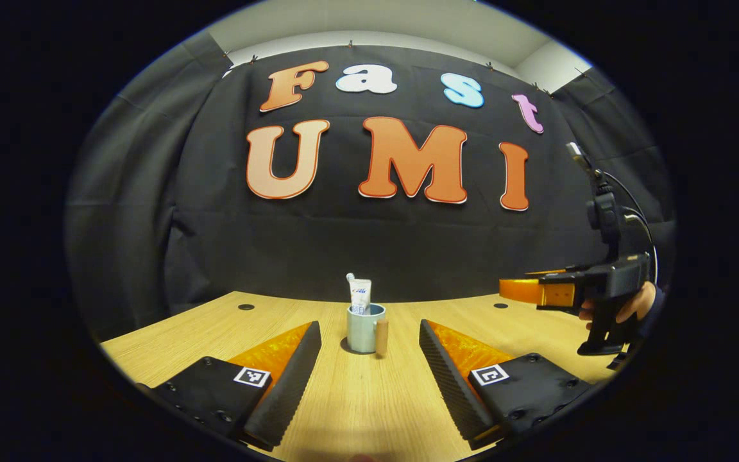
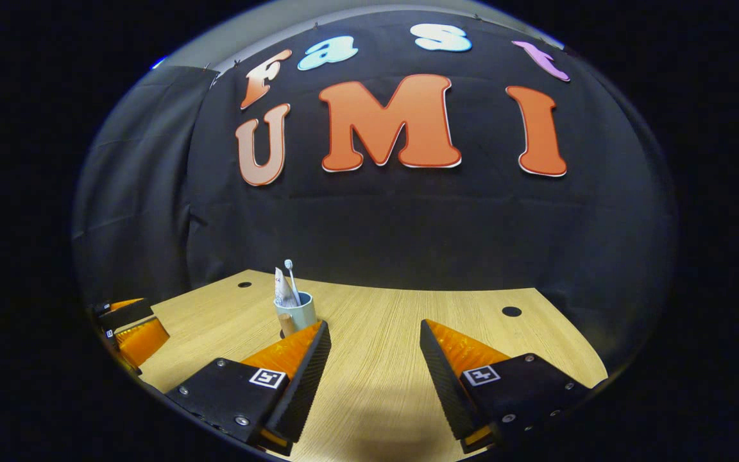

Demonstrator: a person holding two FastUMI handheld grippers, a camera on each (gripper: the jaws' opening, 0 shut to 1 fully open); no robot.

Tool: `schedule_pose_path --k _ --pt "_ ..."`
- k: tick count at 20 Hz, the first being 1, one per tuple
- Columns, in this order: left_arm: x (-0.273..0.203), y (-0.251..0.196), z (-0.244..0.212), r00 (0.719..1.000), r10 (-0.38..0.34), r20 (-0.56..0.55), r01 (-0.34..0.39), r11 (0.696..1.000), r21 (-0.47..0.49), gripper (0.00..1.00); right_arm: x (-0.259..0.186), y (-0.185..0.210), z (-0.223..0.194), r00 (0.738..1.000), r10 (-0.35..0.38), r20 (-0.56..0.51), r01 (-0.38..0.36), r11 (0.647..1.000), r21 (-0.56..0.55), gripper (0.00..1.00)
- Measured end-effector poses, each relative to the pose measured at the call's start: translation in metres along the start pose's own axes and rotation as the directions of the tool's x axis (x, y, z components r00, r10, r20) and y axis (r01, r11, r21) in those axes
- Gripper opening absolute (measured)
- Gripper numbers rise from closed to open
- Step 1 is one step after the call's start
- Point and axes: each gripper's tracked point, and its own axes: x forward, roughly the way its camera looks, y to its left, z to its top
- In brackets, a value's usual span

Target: Put the toothbrush and toothpaste on the desktop into the cup, then pick up the cup and place it on the coaster on the desktop.

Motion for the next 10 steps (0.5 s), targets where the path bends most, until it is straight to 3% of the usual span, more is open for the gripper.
schedule_pose_path --k 4,10 --pt "0.006 0.003 0.009 0.998 0.026 0.058 -0.027 0.999 0.028 0.99 -0.027 -0.031 0.019 0.989 -0.084 0.125 0.086 0.996 -0.018 0.85" --pt "0.016 0.012 0.021 0.990 0.055 0.133 -0.063 0.996 0.058 0.98 -0.052 -0.045 0.026 0.966 -0.133 0.221 0.133 0.991 0.015 0.86"
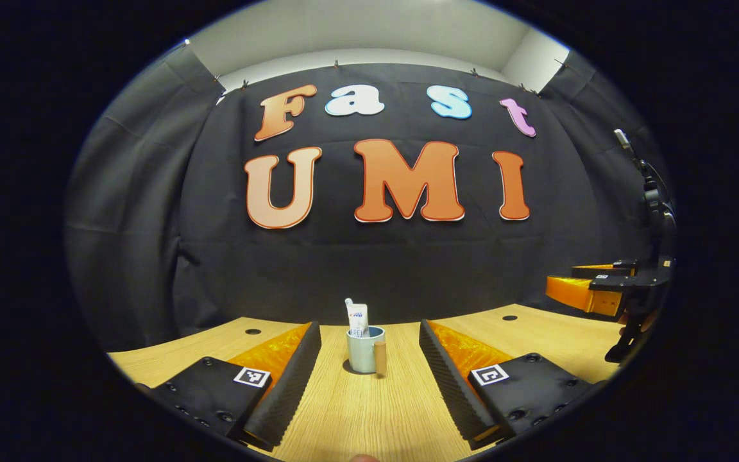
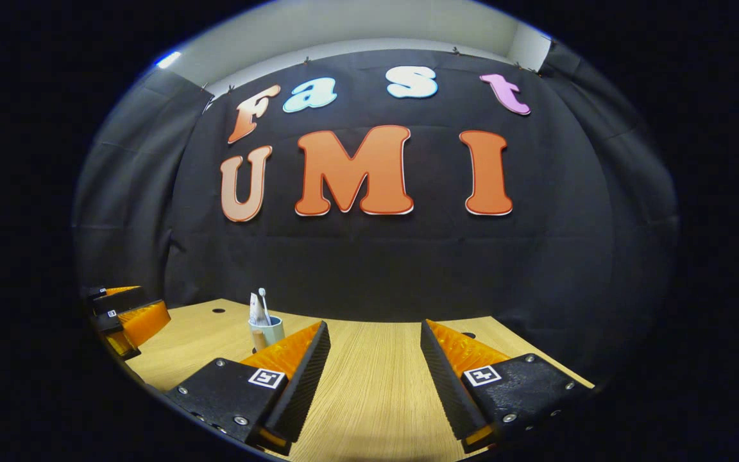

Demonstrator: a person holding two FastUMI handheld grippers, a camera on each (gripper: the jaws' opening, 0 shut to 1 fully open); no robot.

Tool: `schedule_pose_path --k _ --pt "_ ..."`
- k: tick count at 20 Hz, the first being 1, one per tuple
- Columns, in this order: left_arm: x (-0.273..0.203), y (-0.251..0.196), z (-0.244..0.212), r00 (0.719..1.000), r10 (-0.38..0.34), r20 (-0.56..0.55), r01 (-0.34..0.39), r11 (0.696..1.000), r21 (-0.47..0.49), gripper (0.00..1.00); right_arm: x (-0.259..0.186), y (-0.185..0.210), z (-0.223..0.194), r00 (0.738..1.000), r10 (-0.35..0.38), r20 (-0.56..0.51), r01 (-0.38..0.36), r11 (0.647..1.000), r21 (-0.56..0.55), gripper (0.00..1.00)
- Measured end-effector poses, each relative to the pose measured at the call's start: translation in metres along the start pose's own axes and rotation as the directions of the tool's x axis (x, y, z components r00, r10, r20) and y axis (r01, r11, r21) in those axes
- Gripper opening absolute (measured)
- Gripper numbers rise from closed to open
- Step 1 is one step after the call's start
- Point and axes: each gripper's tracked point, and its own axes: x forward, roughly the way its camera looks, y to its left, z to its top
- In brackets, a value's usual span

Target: Put the toothbrush and toothpaste on the desktop into the cup, then pick up the cup and place it on the coaster on the desktop.

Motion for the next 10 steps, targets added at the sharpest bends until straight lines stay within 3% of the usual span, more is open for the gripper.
schedule_pose_path --k 10 --pt "0.007 0.003 0.011 0.998 0.017 0.064 -0.017 1.000 0.001 0.98 -0.016 -0.010 0.007 0.999 -0.011 0.047 0.010 1.000 0.018 0.86"
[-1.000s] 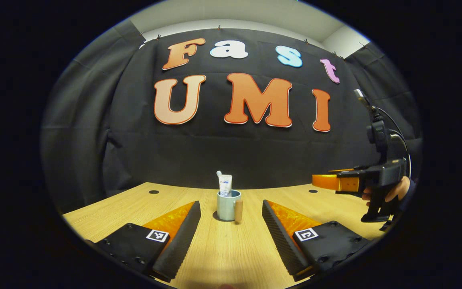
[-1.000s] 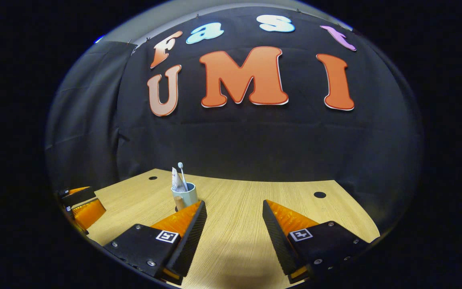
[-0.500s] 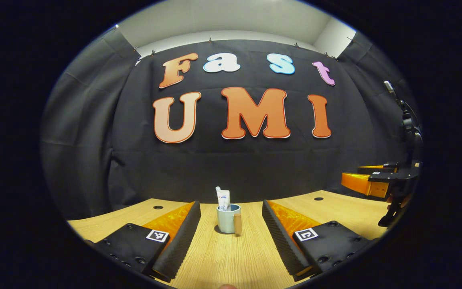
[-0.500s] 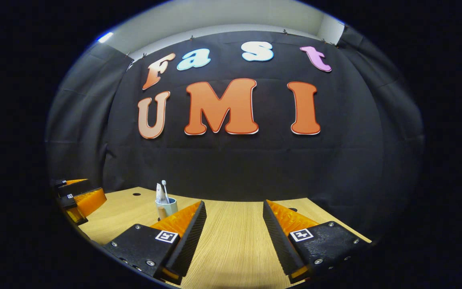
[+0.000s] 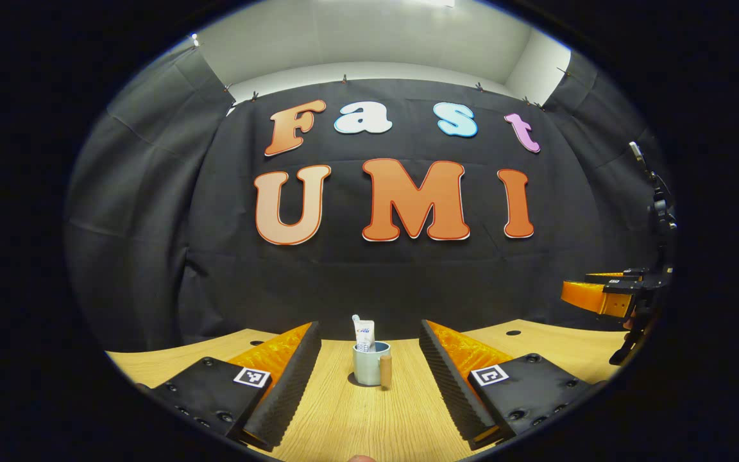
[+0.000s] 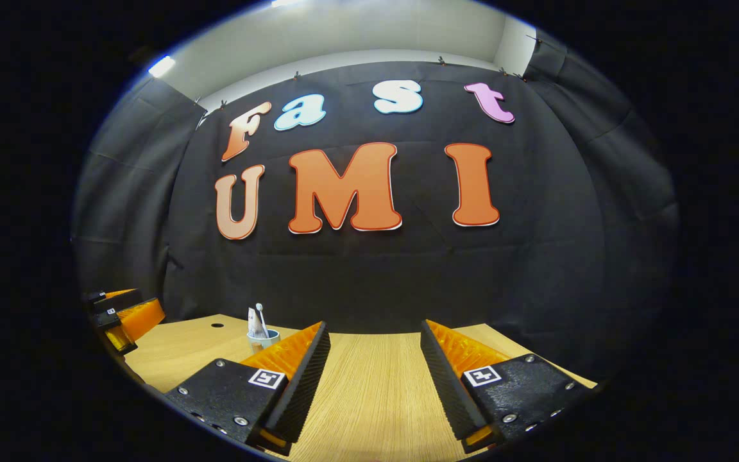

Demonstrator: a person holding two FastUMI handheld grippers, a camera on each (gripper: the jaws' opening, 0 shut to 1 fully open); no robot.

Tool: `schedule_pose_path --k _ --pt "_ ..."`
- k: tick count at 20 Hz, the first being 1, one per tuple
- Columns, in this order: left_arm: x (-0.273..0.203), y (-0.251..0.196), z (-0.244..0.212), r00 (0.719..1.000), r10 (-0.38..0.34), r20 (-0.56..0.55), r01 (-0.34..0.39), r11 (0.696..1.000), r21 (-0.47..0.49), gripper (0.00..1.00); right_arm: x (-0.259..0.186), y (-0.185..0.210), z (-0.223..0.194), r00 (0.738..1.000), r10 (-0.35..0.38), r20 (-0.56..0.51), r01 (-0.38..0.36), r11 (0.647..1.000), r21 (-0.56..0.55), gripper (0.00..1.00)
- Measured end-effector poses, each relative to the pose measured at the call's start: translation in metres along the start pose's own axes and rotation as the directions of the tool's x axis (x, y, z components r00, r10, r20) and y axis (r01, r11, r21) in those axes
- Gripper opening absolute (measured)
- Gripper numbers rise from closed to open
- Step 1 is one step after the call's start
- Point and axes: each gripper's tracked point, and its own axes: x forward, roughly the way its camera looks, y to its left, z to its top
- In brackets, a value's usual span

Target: Put the toothbrush and toothpaste on the desktop into the cup, then pick up the cup and place it on the coaster on the desktop.

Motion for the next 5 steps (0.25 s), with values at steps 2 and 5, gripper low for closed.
schedule_pose_path --k 2,5 --pt "0.0016 -0.0007 0.0010 1.000 -0.005 0.008 0.005 1.000 0.002 0.98 -0.0009 0.0007 0.0031 1.000 0.002 0.007 -0.002 1.000 -0.008 0.86" --pt "0.0007 -0.0012 0.0015 1.000 -0.009 0.011 0.009 1.000 0.007 0.99 -0.0044 0.0017 0.0033 1.000 0.005 0.014 -0.005 1.000 -0.016 0.81"
